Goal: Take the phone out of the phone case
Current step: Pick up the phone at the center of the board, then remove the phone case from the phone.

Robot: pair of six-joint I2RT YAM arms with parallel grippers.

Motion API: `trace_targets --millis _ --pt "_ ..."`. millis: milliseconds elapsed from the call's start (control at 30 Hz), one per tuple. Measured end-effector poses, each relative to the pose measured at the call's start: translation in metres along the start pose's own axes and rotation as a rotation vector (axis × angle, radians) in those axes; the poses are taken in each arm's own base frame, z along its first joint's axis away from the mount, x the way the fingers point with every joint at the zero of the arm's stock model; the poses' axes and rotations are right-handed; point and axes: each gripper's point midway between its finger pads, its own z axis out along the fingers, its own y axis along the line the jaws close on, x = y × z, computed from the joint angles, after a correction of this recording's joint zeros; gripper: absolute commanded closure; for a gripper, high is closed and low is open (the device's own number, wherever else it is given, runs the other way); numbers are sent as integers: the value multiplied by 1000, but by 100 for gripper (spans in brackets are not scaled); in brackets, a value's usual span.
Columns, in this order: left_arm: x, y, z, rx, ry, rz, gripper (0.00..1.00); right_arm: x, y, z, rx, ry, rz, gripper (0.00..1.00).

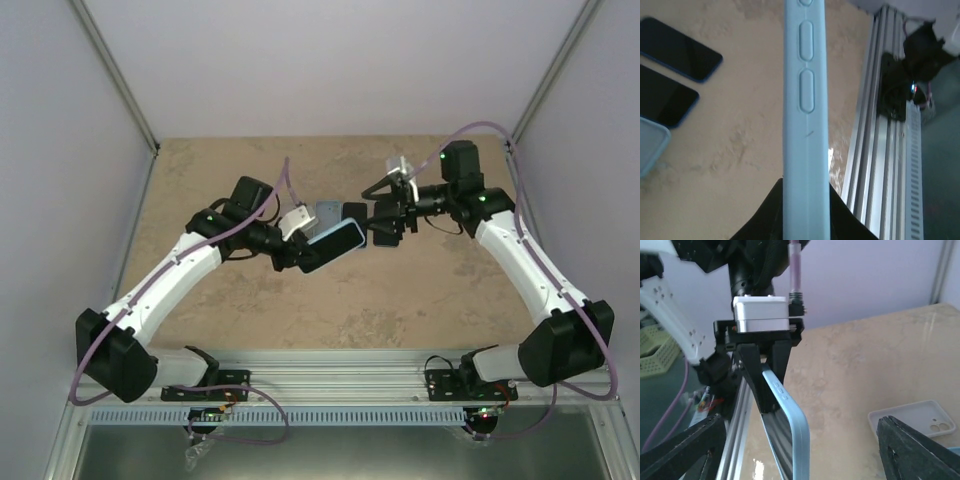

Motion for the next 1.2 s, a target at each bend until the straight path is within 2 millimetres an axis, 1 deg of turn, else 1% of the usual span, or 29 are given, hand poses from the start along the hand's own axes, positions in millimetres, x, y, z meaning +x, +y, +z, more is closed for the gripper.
trace_targets --millis 67,133,267,367,467,567,700,833,900,1000,1100,1200 --pt "-13 4 -4 -4 -55 -27 100 -10 -9 -10 32 -60 30 13" --pt "-27 8 -8 -4 -115 -65 100 -15 -16 -16 58 -99 67 13" --pt "-57 12 -16 -16 -234 -113 100 -27 -20 -19 80 -163 125 13" --pt "-74 13 -21 -7 -303 -143 100 -36 -21 -22 90 -206 163 13" --pt "-87 9 -23 42 -360 -174 100 -41 -22 -23 89 -242 213 13" --pt "-95 3 -24 113 -406 -216 100 -42 -24 -23 81 -271 272 15" --pt "-98 -2 -22 192 -443 -277 100 -43 -24 -23 60 -305 343 30" --pt "-104 -3 -23 224 -472 -312 100 -42 -23 -23 37 -337 405 43" --pt "-107 -2 -24 231 -487 -315 100 -42 -21 -22 21 -347 429 48" --pt "-112 -2 -26 240 -505 -319 100 -43 -17 -19 -3 -354 448 57" --pt "-113 -3 -27 247 -517 -316 100 -44 -12 -14 -29 -356 468 63" --pt "-111 -3 -25 256 -518 -315 100 -43 -14 -10 -43 -356 495 67"
